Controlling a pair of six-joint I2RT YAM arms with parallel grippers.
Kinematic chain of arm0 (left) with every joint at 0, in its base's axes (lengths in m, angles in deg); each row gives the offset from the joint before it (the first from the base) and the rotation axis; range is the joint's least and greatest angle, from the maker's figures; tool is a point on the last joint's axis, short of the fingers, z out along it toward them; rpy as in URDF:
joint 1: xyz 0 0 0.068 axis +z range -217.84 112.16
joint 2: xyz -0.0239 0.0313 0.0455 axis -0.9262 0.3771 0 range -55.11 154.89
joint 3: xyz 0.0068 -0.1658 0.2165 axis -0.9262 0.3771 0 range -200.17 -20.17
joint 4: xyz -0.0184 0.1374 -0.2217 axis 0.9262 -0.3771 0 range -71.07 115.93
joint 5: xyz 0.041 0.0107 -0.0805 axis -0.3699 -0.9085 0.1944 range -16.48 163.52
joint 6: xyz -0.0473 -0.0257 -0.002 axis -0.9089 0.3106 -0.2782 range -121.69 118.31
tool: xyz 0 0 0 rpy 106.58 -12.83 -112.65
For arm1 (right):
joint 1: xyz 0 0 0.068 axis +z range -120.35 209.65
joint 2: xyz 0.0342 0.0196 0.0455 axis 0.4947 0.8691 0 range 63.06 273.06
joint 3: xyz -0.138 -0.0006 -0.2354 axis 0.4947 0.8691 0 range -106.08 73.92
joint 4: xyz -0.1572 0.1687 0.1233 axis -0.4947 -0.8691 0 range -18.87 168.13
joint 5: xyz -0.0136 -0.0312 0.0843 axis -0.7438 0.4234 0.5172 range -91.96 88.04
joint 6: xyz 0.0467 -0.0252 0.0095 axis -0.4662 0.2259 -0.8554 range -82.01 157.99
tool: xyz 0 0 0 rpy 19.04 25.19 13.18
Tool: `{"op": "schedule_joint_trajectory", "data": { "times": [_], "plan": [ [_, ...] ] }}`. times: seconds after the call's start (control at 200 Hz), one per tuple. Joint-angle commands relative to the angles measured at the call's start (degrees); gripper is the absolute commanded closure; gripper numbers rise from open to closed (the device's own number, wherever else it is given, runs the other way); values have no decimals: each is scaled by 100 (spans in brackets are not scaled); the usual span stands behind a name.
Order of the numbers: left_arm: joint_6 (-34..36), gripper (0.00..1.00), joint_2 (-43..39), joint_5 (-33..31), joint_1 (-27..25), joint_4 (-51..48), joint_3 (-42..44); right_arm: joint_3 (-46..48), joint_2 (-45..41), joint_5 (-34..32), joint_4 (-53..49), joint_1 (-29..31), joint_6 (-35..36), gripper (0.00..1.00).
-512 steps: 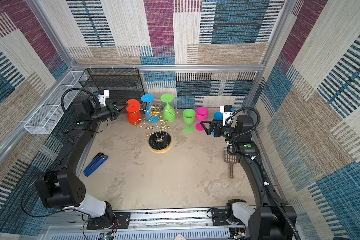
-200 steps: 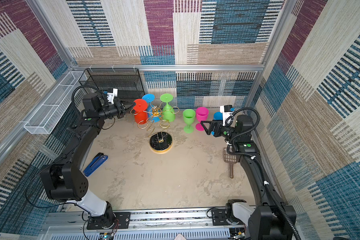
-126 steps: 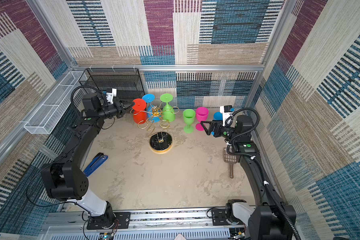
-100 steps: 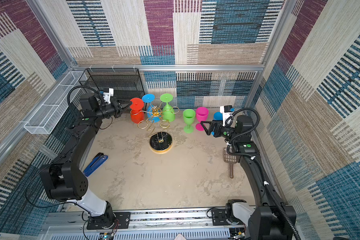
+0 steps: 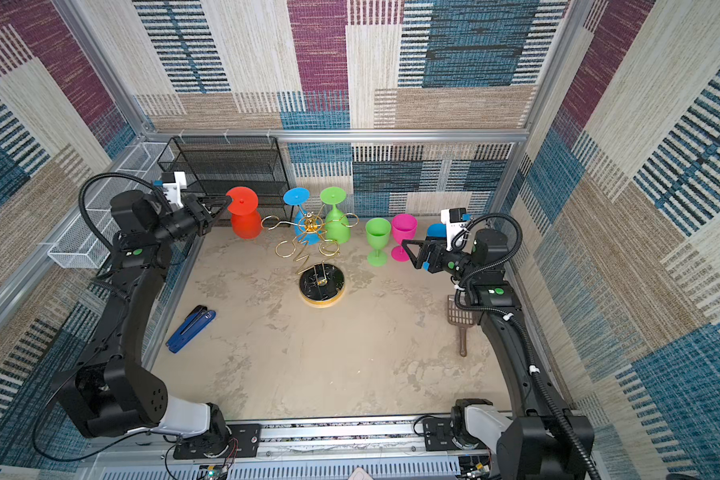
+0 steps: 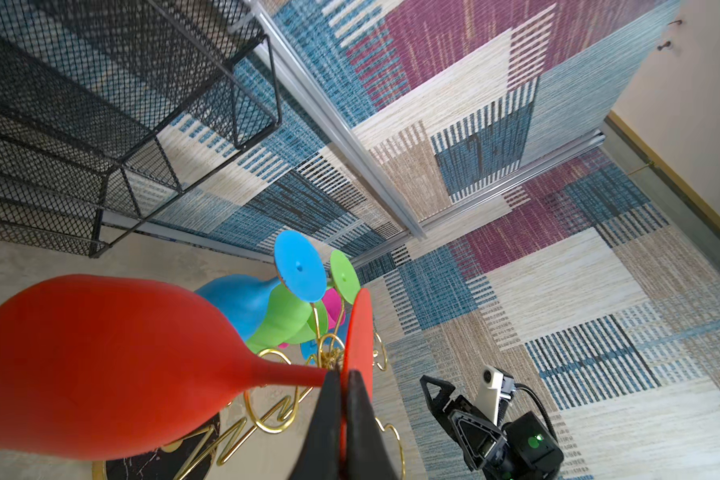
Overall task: Take the wine glass off the wine glass rack
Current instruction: 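Raise the red glass with the left gripper while the right gripper reaches toward it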
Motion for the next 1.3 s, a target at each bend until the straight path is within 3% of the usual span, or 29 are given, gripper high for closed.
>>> {"op": "schedule_joint_trajectory", "data": {
  "times": [0.0, 0.21, 0.391, 0.541, 0.841, 1.182, 1.297],
  "plan": [
    [-538, 100, -227, 382, 122, 680, -38, -95, -48, 48, 327, 1, 141, 1],
    [-1383, 100, -483, 868, 146, 1365, -178, -427, -60, -127, 608, 265, 389, 1],
    [-2646, 100, -558, 1195, 137, 2624, -115, -883, 144, -656, 795, 1222, 904, 1],
    [-3258, 100, -643, 1278, 108, 3248, -141, -1207, 356, -845, 1027, 1975, 1381, 1],
    [-3426, 100, -592, 1328, -648, 3262, -142, -1489, 783, -808, 1844, 2974, 2250, 1],
    [-3507, 100, -375, 1351, -1515, 3266, -200, -2130, 1646, -903, 1896, 3362, 2765, 1],
    [-3897, 100, -231, 1386, -1615, 3905, -203, -2301, 1878, -931, 1886, 3401, 2800, 1]
  ]
}}
